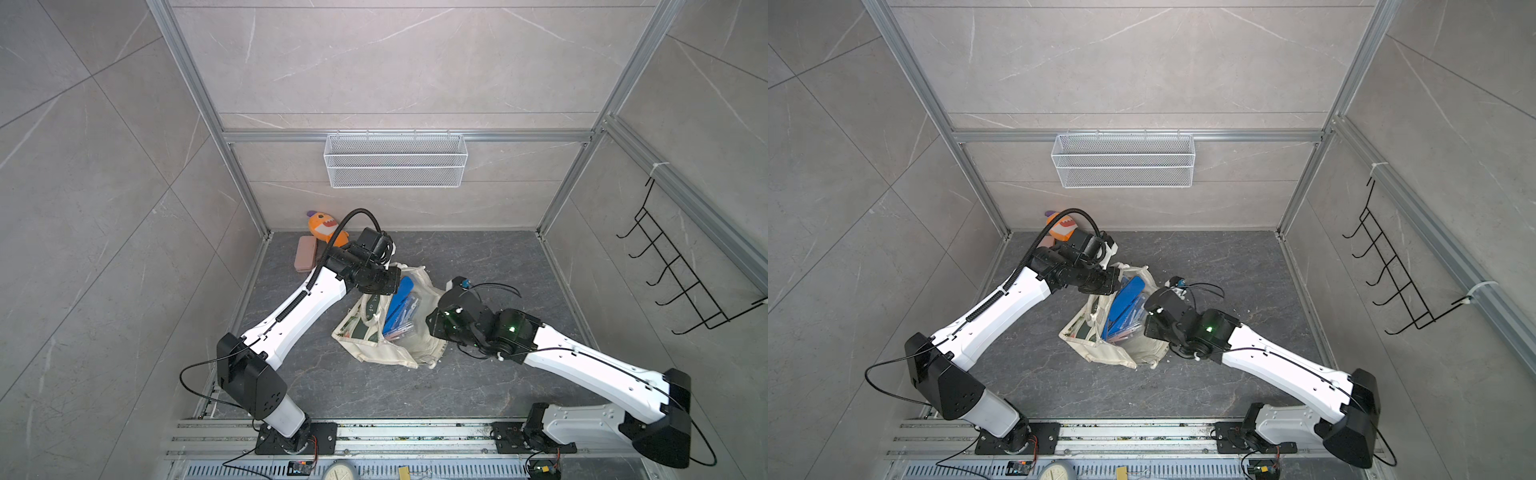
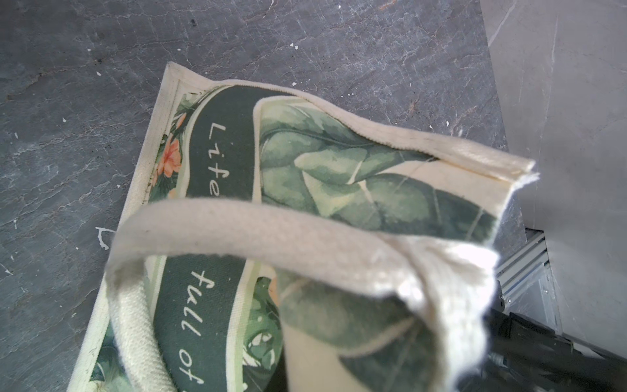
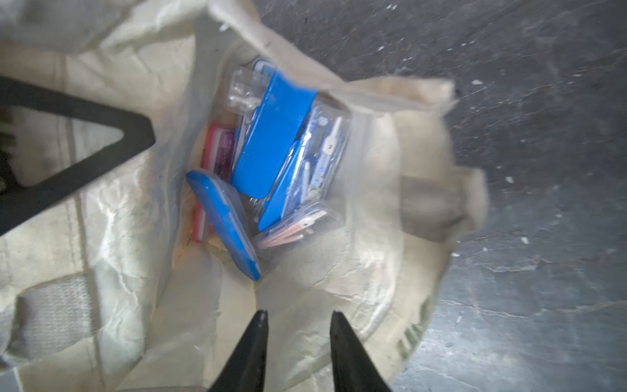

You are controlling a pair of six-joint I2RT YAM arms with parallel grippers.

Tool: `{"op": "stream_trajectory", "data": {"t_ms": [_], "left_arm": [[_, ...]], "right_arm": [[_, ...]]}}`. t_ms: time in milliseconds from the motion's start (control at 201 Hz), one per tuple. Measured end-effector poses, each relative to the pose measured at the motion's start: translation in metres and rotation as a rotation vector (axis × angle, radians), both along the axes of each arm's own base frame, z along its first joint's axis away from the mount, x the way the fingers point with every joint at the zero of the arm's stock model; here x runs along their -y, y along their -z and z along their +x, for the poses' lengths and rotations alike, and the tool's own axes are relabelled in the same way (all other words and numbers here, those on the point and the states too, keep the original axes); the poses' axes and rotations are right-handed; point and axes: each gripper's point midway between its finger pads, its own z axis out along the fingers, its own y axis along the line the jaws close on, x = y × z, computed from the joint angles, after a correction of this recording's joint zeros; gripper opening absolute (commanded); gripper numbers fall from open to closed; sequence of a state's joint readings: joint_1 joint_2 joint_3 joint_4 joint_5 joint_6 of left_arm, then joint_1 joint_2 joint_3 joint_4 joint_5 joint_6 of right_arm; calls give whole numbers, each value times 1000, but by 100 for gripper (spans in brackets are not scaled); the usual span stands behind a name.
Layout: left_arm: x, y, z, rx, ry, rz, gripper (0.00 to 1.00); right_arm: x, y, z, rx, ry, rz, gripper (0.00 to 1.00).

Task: Take out the compass set from the canvas bag
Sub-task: Pick up the compass set from the canvas bag.

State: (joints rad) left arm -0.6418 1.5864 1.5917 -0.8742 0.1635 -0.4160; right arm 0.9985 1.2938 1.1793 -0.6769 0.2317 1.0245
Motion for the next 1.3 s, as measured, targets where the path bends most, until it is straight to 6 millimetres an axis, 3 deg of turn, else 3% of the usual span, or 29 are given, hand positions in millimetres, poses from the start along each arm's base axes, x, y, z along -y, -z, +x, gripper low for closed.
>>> {"op": "stream_trajectory", "data": {"t_ms": [100,219,434,748,967,1301], "left_arm": [[0,0,0,-1,-6,1,0],[0,0,0,-2,-7,1,0],[0,2,-5,-4,0,1,0],[-1,0,-11,7,6,-8,0],[0,0,-12,3,10,-13,0],[1,3,-12,4,13,-16,0]], "right_arm": [[-28,17,-11,-49,-47,-7,37],[-38,42,-15,-121,-28,-28,46],[-37,64,-7,-174,33,-53,55],[-31,88,36,-249,153,21,68],[-38,115,40,-321,176,26,75],[-44,123,55,-341,215,91,78]]}}
